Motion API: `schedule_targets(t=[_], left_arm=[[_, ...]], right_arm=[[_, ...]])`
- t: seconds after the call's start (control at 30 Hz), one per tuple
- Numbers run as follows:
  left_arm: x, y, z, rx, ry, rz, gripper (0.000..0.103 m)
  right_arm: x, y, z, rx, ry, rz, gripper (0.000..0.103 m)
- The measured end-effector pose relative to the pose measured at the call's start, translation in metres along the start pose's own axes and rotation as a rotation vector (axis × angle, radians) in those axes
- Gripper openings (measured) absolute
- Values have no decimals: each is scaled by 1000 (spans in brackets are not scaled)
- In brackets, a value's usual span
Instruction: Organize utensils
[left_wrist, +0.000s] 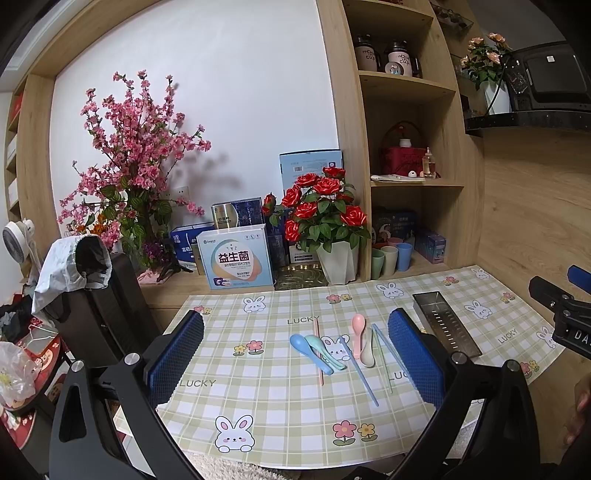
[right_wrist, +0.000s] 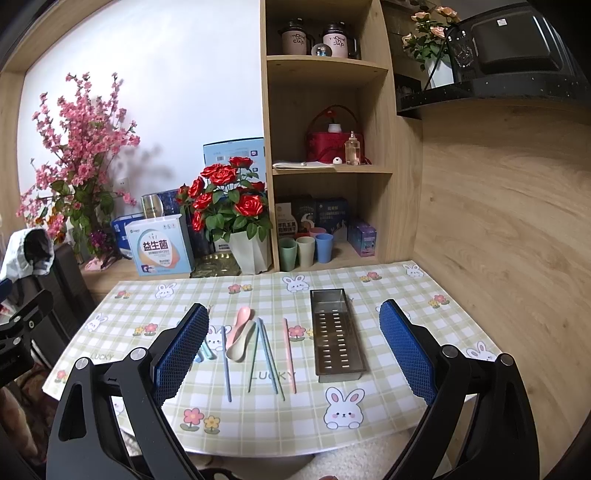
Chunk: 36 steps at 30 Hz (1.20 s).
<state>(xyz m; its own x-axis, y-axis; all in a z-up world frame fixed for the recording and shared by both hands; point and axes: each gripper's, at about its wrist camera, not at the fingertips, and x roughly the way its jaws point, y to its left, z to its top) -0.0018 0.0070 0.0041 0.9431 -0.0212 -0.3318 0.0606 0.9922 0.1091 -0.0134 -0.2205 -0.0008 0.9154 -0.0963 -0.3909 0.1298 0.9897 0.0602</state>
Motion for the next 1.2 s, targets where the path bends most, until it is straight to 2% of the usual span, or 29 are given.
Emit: schedule_targets(t=[0.77, 0.87, 0.97, 1.13, 1.2], left_arm=[[4, 2, -4, -14, 11, -7, 98], [7, 7, -4, -37, 19, -35, 98], [18, 18, 0, -65, 35, -72, 98], [57, 36, 4, -31, 43, -6, 98], [80, 48, 4, -49, 82, -24, 98]], right_arm=[[4, 5, -7, 6, 12, -3, 91], [7, 3, -5, 14, 23, 5, 91], [15, -2, 0, 35, 26, 20, 91], [56, -14, 8, 53, 47, 41, 91], [79, -17, 10, 57, 61, 54, 91]])
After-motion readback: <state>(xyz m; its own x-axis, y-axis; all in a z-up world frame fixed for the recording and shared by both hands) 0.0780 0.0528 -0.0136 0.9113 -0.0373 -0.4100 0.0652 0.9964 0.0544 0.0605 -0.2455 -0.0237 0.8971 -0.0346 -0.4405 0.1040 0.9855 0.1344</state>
